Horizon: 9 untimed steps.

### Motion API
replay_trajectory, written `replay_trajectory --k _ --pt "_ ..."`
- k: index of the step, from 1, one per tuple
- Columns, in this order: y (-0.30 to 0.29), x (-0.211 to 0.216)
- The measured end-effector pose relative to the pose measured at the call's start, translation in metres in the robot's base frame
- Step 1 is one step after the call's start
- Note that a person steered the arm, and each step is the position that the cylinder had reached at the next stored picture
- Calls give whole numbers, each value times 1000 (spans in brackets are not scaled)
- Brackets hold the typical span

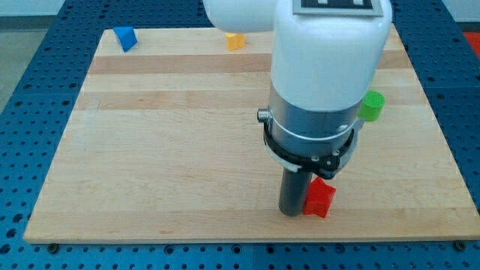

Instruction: Move your arm closer to the red circle

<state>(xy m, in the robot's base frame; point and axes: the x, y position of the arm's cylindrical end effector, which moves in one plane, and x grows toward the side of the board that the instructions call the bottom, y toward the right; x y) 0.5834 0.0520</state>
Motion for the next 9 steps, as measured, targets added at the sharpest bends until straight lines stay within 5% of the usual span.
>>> replay_trajectory --k 6,9 --pt "80 -8" --pt "80 -135"
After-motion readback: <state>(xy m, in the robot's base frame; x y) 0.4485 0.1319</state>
